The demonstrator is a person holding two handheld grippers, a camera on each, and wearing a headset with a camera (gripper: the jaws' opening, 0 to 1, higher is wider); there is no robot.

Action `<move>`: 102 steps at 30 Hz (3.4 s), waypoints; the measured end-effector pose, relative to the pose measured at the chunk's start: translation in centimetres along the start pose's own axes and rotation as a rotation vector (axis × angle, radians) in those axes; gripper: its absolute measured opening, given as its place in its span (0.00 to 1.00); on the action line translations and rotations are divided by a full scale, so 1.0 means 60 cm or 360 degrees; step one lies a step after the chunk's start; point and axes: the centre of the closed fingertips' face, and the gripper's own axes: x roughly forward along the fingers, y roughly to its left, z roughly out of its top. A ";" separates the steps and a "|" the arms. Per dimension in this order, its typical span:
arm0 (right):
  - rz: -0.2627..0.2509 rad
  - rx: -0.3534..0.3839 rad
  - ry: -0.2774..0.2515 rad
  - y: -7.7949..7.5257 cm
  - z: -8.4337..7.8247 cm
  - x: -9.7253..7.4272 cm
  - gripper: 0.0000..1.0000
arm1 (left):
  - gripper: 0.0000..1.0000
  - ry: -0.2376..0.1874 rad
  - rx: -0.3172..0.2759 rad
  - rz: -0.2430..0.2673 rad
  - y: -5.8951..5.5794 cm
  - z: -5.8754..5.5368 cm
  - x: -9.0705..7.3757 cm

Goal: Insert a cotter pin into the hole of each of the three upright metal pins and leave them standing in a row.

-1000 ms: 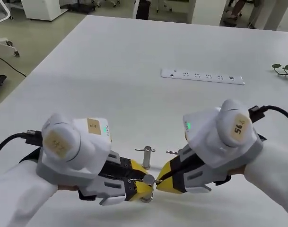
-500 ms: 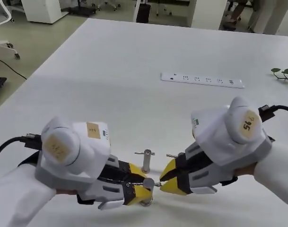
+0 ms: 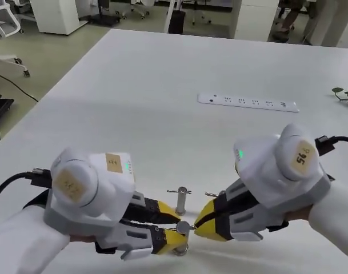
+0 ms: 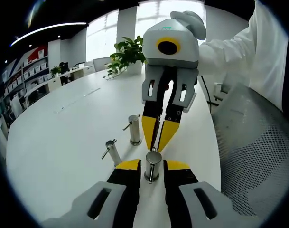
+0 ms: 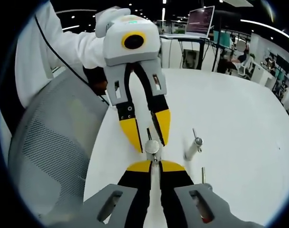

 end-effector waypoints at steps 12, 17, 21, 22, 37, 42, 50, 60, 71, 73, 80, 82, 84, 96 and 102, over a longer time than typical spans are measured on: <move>0.0017 0.0082 -0.0063 0.014 0.003 0.024 0.20 | 0.65 -0.0111 -0.0226 0.0157 0.005 -0.040 -0.049; 0.0015 0.0081 -0.0076 0.013 0.012 0.037 0.21 | 0.76 -0.0065 -0.0280 0.0305 0.019 -0.078 -0.073; 0.0021 0.0076 -0.0068 0.012 0.013 0.047 0.19 | 0.90 -0.0083 -0.0374 0.0347 0.020 -0.092 -0.088; 0.0016 0.0074 -0.0061 0.012 0.011 0.049 0.19 | 0.93 -0.0094 -0.0407 0.0365 0.021 -0.096 -0.092; 0.0022 0.0035 -0.0033 0.007 0.007 0.062 0.09 | 0.99 -0.0129 -0.0530 0.0436 0.008 -0.114 -0.117; -0.0013 -0.0065 -0.0012 0.009 0.007 0.061 0.08 | 0.99 -0.0129 -0.0507 0.0425 0.004 -0.104 -0.115; -0.0009 -0.0048 0.0005 0.016 -0.002 0.047 0.07 | 0.99 -0.0133 -0.0505 0.0420 0.001 -0.091 -0.110; -0.0064 -0.0032 -0.0120 0.018 0.007 -0.016 0.07 | 0.99 -0.0140 -0.0519 0.0434 0.004 -0.078 -0.101; -0.0117 0.0000 -0.0134 0.004 -0.038 -0.084 0.07 | 0.99 -0.0113 -0.0521 0.0425 0.000 -0.068 -0.090; -0.0119 0.0007 -0.0131 0.000 -0.049 -0.096 0.07 | 0.99 -0.0077 -0.0516 0.0417 -0.003 -0.071 -0.088; -0.0203 0.0028 -0.0090 -0.029 -0.090 -0.123 0.07 | 0.98 -0.0071 -0.0518 0.0420 -0.006 -0.067 -0.089; -0.0230 0.0037 -0.0074 -0.041 -0.103 -0.128 0.07 | 0.98 -0.0062 -0.0512 0.0421 -0.008 -0.066 -0.090; -0.0247 0.0052 -0.0059 -0.051 -0.112 -0.131 0.07 | 0.98 -0.0056 -0.0515 0.0420 -0.008 -0.068 -0.091; -0.0290 0.0115 -0.0048 -0.088 -0.145 -0.120 0.07 | 0.98 0.0002 -0.0555 0.0431 -0.017 -0.079 -0.099; -0.0293 0.0158 -0.0055 -0.091 -0.153 -0.110 0.08 | 0.99 0.0025 -0.0609 0.0427 -0.025 -0.087 -0.099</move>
